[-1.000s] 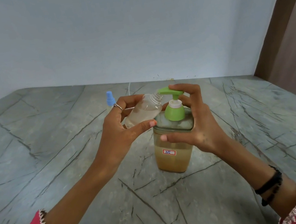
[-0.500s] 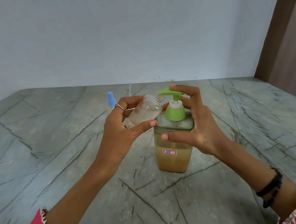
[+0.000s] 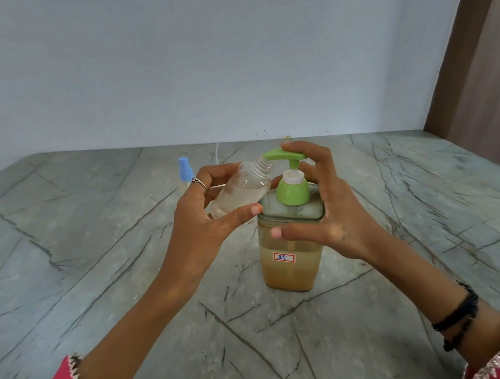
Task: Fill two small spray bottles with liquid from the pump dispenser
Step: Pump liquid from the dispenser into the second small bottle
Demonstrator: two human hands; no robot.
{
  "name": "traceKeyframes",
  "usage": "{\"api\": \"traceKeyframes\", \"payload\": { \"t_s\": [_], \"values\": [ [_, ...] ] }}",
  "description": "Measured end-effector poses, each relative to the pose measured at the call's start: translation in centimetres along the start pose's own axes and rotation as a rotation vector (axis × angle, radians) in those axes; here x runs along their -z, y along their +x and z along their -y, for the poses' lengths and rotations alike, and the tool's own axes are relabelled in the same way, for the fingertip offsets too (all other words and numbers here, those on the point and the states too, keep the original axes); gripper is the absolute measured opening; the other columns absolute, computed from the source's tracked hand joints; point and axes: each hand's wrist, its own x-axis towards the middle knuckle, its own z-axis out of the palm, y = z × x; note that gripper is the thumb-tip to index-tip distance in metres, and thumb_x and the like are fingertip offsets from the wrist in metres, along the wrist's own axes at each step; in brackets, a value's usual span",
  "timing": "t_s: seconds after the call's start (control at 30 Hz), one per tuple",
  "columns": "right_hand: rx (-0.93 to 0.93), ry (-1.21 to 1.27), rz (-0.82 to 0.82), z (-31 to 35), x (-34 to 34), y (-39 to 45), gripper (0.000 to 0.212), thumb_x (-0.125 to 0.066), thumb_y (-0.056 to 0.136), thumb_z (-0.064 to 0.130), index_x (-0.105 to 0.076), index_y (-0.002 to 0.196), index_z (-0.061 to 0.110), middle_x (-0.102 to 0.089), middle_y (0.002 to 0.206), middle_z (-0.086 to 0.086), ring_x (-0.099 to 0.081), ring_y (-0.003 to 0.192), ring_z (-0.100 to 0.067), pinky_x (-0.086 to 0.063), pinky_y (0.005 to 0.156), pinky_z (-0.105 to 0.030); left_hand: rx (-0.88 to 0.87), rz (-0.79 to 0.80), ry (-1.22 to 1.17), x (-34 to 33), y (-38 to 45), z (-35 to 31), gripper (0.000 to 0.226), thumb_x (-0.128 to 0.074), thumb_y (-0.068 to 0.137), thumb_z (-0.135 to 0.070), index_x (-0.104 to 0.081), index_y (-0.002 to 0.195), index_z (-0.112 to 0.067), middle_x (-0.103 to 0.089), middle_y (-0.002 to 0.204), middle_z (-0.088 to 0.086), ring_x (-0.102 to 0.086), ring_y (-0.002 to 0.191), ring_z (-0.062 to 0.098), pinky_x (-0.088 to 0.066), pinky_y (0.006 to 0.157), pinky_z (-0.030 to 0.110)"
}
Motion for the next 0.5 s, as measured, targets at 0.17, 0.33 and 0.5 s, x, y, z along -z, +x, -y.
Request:
{"api": "traceKeyframes", "payload": {
  "t_s": [0.17, 0.33, 0.5],
  "values": [
    [0.019, -0.038, -0.014, -0.08, -0.03, -0.11, 0.088, -0.083, 0.063, 0.032, -0.028, 0.131, 0.048, -0.045, 0.130, 0.008, -0.054, 0.116, -0.014, -0.050, 0.095, -0.035, 0.005, 0.002, 0.003, 0.00, -0.02, -0.05, 0.046, -0.074, 0.058, -0.035, -0.056, 0.100, -0.039, -0.062, 0.106, -0.017, -0.059, 0.099, 0.001, -0.055, 0.079, 0.021],
    [0.195, -0.261, -0.050, -0.04, -0.09, -0.26, 0.087, -0.076, 0.069, 0.040, -0.028, 0.140, 0.026, -0.018, 0.143, 0.020, -0.049, 0.124, -0.012, -0.047, 0.095, -0.021, 0.003, -0.001, 0.002, -0.01, -0.03, -0.16, 0.046, -0.073, 0.057, -0.034, -0.056, 0.100, -0.038, -0.062, 0.104, -0.017, -0.059, 0.096, 0.001, -0.054, 0.076, 0.019],
    [0.219, -0.245, -0.097, 0.05, 0.03, -0.24, 0.078, -0.071, 0.074, 0.040, -0.033, 0.140, 0.023, -0.030, 0.139, 0.019, -0.055, 0.119, -0.009, -0.048, 0.095, -0.022, 0.002, -0.001, 0.000, -0.06, 0.02, -0.15, 0.046, -0.074, 0.057, -0.032, -0.056, 0.099, -0.038, -0.062, 0.106, -0.015, -0.059, 0.101, 0.009, -0.056, 0.079, 0.026]
  ]
}}
